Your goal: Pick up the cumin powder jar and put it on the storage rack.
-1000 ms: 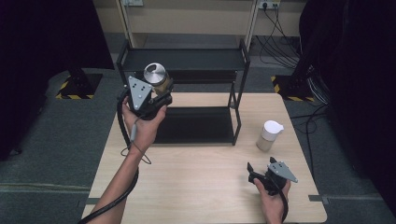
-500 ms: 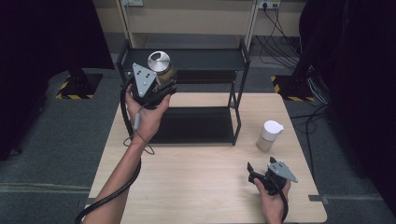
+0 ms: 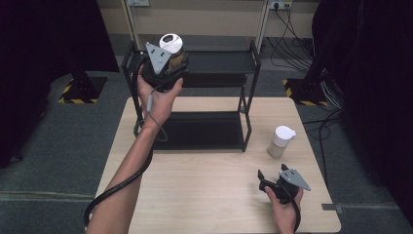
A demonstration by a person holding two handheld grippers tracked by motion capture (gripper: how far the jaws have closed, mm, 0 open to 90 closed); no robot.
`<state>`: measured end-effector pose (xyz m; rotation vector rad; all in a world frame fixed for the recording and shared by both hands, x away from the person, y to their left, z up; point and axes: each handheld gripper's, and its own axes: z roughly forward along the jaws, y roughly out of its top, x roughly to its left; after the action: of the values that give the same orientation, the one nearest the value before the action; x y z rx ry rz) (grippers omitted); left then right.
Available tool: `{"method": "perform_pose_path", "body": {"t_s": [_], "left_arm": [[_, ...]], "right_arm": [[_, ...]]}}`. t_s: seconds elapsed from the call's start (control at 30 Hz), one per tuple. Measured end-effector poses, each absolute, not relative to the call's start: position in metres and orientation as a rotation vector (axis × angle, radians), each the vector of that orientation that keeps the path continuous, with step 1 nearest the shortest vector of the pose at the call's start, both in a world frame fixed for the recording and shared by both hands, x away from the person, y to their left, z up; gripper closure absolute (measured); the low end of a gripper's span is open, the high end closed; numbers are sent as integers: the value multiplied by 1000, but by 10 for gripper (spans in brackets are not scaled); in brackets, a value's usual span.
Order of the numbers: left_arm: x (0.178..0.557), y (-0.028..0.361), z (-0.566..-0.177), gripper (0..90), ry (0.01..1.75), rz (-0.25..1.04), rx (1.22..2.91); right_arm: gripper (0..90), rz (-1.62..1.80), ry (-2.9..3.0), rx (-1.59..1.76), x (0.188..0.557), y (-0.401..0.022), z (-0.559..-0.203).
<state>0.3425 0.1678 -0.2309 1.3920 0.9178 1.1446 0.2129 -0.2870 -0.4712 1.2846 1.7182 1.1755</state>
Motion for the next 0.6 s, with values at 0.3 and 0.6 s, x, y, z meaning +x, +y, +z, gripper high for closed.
{"method": "perform_pose_path", "body": {"t_s": [0.3, 0.6], "left_arm": [[362, 164, -219, 307, 973, 1161, 1430], [380, 161, -204, 307, 1004, 1176, 1525]], "right_arm": [[66, 1175, 1726, 1280, 213, -287, -471], [67, 1169, 1735, 1268, 214, -287, -470]]}}
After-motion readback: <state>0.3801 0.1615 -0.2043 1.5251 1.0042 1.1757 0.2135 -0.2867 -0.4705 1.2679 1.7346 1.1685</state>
